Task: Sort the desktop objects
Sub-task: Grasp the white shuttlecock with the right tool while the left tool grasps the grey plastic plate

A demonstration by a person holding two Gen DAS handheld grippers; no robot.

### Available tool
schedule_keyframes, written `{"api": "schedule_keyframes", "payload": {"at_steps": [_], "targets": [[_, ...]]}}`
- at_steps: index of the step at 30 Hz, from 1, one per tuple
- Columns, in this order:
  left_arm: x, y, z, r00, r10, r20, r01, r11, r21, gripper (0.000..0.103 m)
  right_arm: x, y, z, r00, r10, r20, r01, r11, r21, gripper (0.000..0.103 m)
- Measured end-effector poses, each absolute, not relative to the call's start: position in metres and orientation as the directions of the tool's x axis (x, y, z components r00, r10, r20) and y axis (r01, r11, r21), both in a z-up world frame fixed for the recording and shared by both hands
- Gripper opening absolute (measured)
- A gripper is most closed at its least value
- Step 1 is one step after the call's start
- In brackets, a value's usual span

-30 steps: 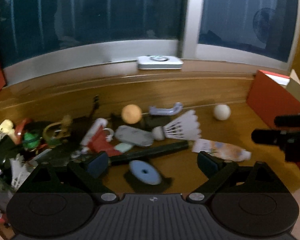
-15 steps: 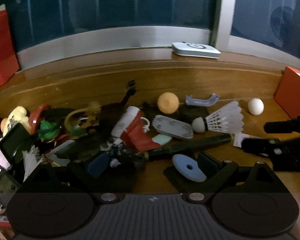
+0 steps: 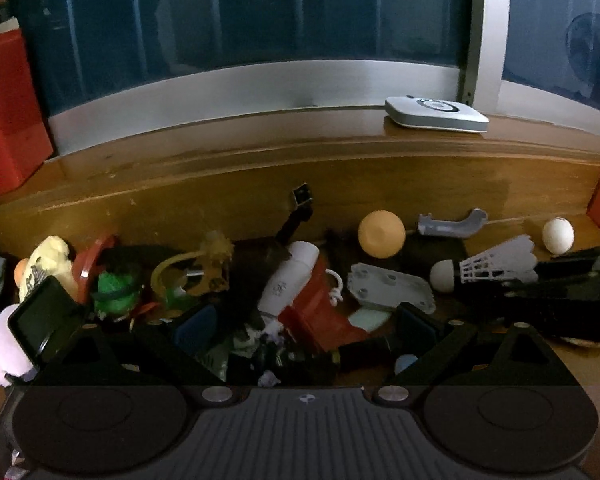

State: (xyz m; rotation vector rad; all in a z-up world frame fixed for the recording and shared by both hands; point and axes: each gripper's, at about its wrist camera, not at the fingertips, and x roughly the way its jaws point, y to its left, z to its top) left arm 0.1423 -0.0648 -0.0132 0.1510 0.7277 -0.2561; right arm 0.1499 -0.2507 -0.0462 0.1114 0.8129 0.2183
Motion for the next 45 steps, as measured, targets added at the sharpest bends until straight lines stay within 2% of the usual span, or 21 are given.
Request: {"api": "schedule_keyframes", "payload": {"at_steps": [6, 13, 20, 22, 23, 24, 31, 45], "targets": [[0.146, -0.092, -0.013, 0.717, -0.239, -0.655, 0.389, 0.917, 0.09, 0.096, 0.142, -0.258, -0.038, 0.689, 0.2, -0.696, -0.13, 0.98, 0.153, 0.004], [0.156, -0.127, -0.024, 0.684, -0.303, -0.664, 0.489, 0.866, 0.108, 0.096, 0.128, -0.287, -0.023, 0.721, 0.157, -0.675, -0.06, 0.984, 0.165, 0.004], [0.169, -0.134, -0.049, 0.643, -0.272, -0.715, 0.5, 0.858, 0.123, 0.091, 0.118, -0.302, -0.019, 0.734, 0.135, -0.666, -0.011, 0.982, 0.187, 0.004], [0.169, -0.133, -0.051, 0.643, -0.279, -0.713, 0.5, 0.858, 0.116, 0.083, 0.118, -0.303, -0.02, 0.731, 0.14, -0.667, -0.009, 0.981, 0.196, 0.004], [0.169, -0.132, -0.051, 0.642, -0.287, -0.711, 0.502, 0.858, 0.107, 0.073, 0.117, -0.302, -0.021, 0.73, 0.142, -0.669, -0.009, 0.98, 0.199, 0.004], [0.17, -0.131, -0.05, 0.636, -0.296, -0.713, 0.503, 0.859, 0.092, 0.07, 0.118, -0.302, -0.022, 0.727, 0.144, -0.672, -0.008, 0.98, 0.201, 0.004], [0.171, -0.127, -0.048, 0.636, -0.294, -0.713, 0.483, 0.873, 0.07, 0.069, 0.117, -0.297, -0.024, 0.72, 0.148, -0.678, -0.013, 0.98, 0.2, 0.004], [0.155, -0.123, -0.023, 0.643, -0.379, -0.666, 0.488, 0.872, -0.026, 0.069, 0.115, -0.29, -0.02, 0.704, 0.155, -0.693, -0.05, 0.984, 0.169, 0.004]]}}
